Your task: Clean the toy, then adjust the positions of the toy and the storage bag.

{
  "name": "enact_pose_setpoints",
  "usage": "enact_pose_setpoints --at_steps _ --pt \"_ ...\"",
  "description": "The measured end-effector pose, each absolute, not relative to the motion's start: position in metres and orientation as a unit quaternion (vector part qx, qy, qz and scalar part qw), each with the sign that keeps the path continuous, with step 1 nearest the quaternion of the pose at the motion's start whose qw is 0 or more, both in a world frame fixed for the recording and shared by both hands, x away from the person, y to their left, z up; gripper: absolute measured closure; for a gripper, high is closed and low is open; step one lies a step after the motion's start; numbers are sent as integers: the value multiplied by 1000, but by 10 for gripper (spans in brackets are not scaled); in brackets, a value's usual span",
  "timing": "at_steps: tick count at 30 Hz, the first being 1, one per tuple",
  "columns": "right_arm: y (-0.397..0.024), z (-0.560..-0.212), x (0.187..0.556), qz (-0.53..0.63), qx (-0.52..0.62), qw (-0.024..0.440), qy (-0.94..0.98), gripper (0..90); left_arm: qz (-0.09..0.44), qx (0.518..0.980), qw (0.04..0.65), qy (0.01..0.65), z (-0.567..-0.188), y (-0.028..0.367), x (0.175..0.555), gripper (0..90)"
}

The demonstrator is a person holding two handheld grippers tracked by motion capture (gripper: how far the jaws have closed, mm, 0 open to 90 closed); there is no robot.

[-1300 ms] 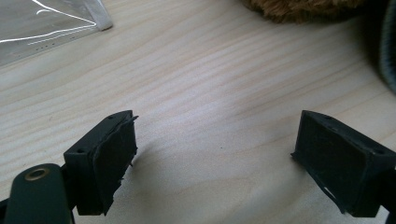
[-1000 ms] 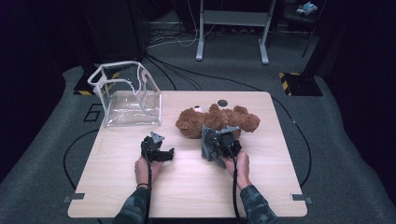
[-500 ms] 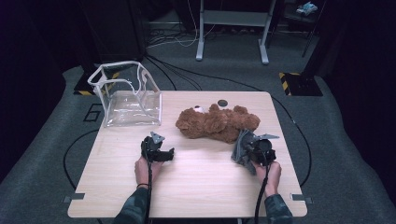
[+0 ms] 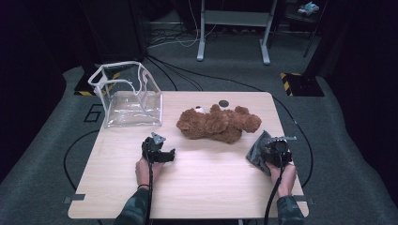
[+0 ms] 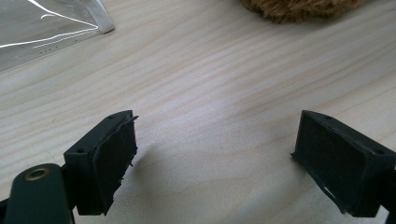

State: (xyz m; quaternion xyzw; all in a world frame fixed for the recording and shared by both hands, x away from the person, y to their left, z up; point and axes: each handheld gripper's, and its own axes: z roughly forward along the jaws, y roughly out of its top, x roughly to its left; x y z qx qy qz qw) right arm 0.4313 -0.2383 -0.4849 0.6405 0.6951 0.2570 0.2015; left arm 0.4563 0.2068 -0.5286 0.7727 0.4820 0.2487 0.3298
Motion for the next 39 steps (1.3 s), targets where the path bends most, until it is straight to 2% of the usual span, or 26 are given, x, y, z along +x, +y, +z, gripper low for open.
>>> enact_pose_setpoints --at_steps 4,6,10,19,24,31,39 --pt "-235 -475 429 277 628 206 698 318 248 773 330 482 -529 207 456 125" --pt "-232 -469 427 288 618 206 702 240 246 772 331 484 -529 207 456 125" --pt "-225 -461 427 309 598 199 713 167 244 772 332 484 -529 207 456 125" --pt "-213 -454 436 323 566 193 734 130 211 780 337 482 -529 212 461 120" --pt "-210 -455 443 322 555 192 743 99 206 789 325 479 -523 210 461 77" --pt "-208 -455 449 322 553 185 746 61 187 765 381 484 -495 205 468 73" --pt "-209 -443 458 338 546 182 744 47 202 773 398 451 -462 184 487 128"
